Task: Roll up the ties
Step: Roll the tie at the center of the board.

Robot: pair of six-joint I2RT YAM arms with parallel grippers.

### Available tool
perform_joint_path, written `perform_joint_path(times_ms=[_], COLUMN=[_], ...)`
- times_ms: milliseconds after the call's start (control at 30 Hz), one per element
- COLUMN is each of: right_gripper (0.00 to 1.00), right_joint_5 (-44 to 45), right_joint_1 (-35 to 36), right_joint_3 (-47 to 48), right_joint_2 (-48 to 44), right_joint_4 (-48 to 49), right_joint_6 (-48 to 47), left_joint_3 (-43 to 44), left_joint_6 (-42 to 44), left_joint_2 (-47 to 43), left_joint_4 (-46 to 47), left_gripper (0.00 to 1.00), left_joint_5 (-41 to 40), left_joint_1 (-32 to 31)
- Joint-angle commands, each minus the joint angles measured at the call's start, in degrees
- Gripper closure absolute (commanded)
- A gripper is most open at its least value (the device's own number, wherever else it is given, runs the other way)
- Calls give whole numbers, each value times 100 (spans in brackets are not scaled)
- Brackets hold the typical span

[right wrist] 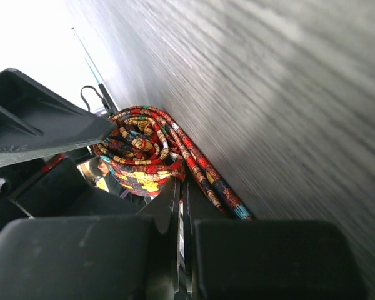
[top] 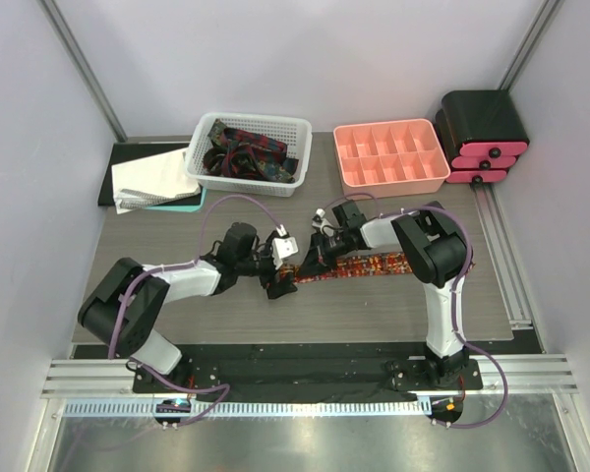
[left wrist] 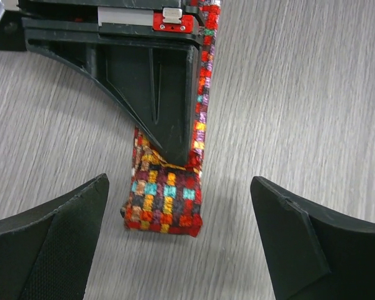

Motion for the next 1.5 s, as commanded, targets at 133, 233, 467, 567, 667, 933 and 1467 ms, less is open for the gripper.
perform_joint_path(times_ms=[133,233,467,567,667,933,1467], right_gripper=[99,99,99,99,99,70,69], right_joint_5=[849,849,823,796,779,270,850], right_joint_1=[22,14,-206,-215,-232,-952,-2149], right_joint_3=[-314,-357,-647,-691,-718,-410,-480], right_joint_2=[267,249,162,21,-189,-1095,-989], right_joint_4=[-805,-735,-488,-488,-471,-1434,-2555], right_joint_6=[-481,-428,-191,-156,-120,-682,-1590], left_joint_3=[-156,-43,423,696,889,1531,2709], left_joint_6=[236,516,790,790,869,1141,1599], left_joint_2=[401,559,866,1086,1210,1639,2326], left_joint_4=[1123,721,-308,-581,-775,-1679,-3025], left_gripper=[17,30,51,61,70,86,90], left_joint_5=[75,-82,-381,-513,-488,-531,-391], left_joint_1=[-115,-194,-352,-423,-475,-581,-599])
